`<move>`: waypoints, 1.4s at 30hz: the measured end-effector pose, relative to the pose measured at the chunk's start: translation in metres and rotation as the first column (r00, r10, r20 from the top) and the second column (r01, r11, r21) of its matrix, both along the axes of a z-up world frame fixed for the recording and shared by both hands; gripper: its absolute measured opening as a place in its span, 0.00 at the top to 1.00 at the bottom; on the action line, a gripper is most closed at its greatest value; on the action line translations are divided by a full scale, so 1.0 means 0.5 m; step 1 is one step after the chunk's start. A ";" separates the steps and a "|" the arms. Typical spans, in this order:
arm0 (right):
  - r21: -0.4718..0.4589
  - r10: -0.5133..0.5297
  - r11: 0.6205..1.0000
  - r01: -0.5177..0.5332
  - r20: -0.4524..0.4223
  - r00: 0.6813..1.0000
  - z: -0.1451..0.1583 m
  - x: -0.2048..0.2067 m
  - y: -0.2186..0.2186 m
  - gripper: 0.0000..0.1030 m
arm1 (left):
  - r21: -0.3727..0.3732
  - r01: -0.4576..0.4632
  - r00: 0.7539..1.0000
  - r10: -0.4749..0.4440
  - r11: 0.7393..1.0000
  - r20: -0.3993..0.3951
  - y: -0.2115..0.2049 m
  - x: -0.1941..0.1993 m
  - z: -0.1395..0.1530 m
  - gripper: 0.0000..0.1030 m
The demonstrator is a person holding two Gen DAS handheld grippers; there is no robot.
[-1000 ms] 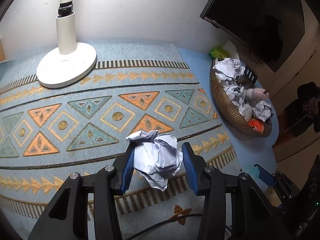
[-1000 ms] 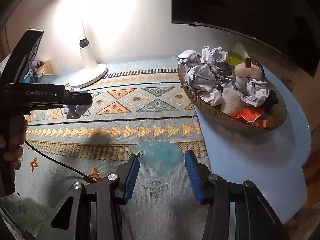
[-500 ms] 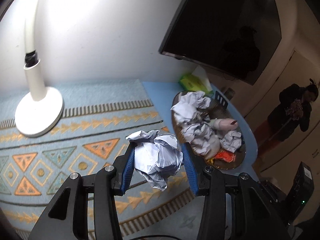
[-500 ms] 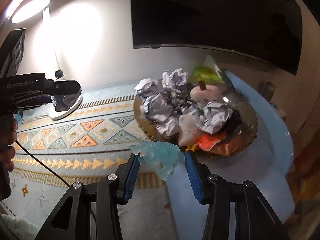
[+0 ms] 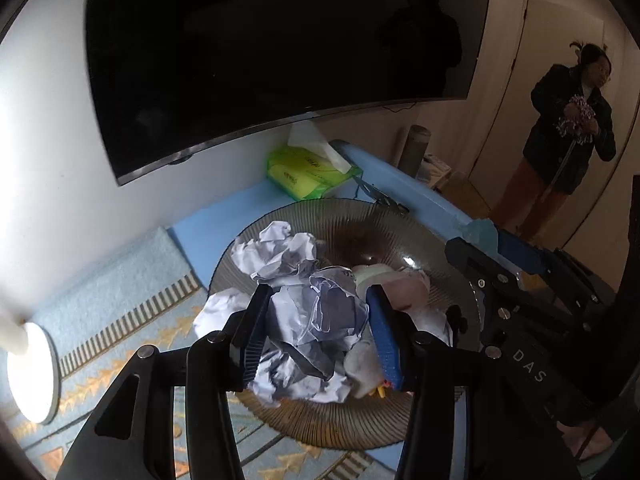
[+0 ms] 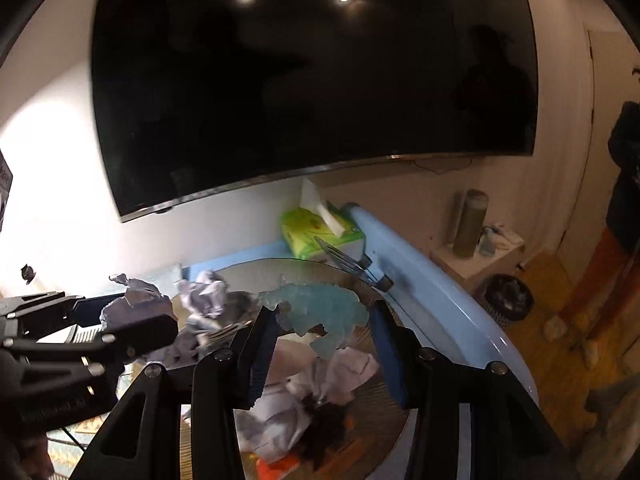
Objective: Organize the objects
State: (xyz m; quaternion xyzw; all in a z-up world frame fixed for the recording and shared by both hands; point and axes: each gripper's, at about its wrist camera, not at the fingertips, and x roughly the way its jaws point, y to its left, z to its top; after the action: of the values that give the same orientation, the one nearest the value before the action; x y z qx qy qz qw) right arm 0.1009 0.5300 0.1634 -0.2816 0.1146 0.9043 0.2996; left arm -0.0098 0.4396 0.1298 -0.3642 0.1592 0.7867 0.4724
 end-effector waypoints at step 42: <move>-0.090 0.569 0.819 -0.566 0.256 0.782 -0.171 -0.033 -0.535 0.02 | -0.266 -0.744 0.647 0.760 0.612 -0.062 -0.713 -0.048 -0.184 0.01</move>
State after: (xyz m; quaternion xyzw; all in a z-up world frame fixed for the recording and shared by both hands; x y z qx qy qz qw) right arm 0.0842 0.2626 0.0781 -0.4252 -0.0135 0.9046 0.0252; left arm -0.0337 0.0831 0.0378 -0.4797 0.0831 0.8721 0.0496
